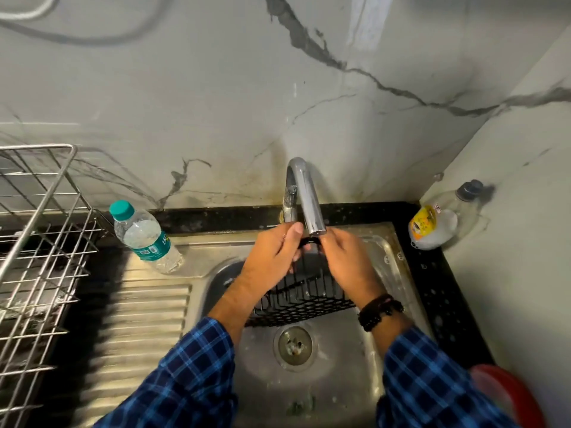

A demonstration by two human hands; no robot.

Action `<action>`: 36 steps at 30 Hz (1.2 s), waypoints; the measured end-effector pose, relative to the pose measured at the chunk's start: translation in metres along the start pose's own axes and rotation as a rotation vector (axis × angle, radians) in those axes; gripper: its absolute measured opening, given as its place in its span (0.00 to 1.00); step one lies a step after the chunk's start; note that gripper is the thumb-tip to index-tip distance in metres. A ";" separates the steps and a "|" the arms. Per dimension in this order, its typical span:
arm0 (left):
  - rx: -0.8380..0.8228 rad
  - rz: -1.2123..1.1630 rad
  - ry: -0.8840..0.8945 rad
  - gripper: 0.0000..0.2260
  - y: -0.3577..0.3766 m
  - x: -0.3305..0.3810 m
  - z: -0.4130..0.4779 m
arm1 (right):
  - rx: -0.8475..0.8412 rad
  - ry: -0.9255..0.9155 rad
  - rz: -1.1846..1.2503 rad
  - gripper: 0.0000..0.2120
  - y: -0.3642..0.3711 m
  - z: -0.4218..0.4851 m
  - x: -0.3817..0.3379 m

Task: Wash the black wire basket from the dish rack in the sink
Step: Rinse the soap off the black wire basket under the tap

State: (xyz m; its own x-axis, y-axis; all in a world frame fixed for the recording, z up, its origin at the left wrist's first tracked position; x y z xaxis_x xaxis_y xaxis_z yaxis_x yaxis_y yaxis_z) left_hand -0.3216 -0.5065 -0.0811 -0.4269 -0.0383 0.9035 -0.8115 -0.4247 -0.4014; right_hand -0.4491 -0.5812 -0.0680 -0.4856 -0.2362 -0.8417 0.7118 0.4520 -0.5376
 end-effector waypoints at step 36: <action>-0.064 0.003 -0.245 0.23 -0.058 -0.039 0.016 | 0.028 0.568 0.696 0.17 0.025 -0.011 0.097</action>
State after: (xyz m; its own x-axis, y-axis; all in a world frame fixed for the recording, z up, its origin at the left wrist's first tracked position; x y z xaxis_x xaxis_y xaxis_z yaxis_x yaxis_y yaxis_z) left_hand -0.2516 -0.4945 -0.0909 -0.3265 -0.2610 0.9084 -0.8373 -0.3660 -0.4062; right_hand -0.4847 -0.5834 -0.1626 -0.1119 0.5479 -0.8290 0.9473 0.3107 0.0775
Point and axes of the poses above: each hand's wrist, its own z-axis towards the middle knuckle, its own y-axis out of the palm, x = y × z, the point moved 4 cm from there along z, towards the middle knuckle, and after that the axes turned 1 degree about z, right-handed, at the moved point
